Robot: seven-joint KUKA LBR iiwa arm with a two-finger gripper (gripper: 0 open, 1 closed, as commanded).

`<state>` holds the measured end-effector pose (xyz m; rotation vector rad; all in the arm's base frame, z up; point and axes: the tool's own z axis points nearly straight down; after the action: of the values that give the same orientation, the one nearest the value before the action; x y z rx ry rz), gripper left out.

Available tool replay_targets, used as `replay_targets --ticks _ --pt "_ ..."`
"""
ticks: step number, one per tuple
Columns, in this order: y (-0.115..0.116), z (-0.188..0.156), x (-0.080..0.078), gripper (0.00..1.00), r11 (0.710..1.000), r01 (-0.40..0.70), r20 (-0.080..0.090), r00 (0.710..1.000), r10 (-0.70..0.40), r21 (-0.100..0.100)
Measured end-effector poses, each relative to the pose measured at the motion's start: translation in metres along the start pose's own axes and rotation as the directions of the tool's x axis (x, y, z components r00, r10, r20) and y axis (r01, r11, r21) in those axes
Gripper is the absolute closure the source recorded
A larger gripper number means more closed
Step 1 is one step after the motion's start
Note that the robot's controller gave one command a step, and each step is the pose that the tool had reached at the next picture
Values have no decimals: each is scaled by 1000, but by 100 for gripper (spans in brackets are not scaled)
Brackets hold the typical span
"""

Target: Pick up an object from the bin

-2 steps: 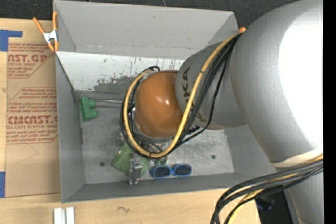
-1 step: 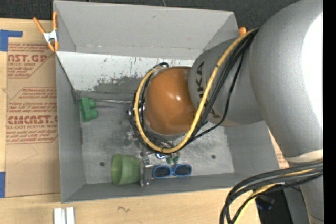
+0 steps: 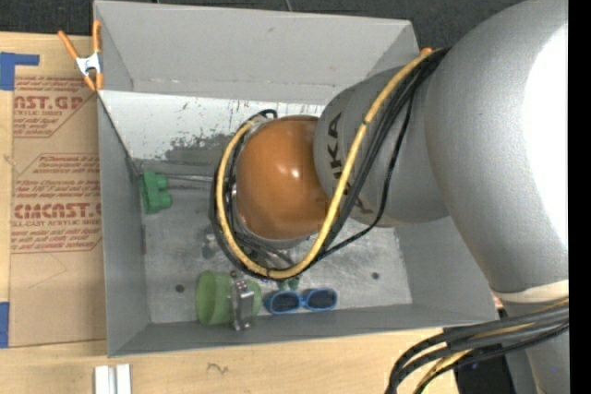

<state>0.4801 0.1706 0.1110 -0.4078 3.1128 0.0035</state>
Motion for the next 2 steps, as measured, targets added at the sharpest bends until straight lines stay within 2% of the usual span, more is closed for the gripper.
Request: replay_targets --ticks 1,2 --pt "-12 36 -4 0 997 80 21 997 -80 2" --pt "-12 35 -7 0 997 80 7 997 -80 1"
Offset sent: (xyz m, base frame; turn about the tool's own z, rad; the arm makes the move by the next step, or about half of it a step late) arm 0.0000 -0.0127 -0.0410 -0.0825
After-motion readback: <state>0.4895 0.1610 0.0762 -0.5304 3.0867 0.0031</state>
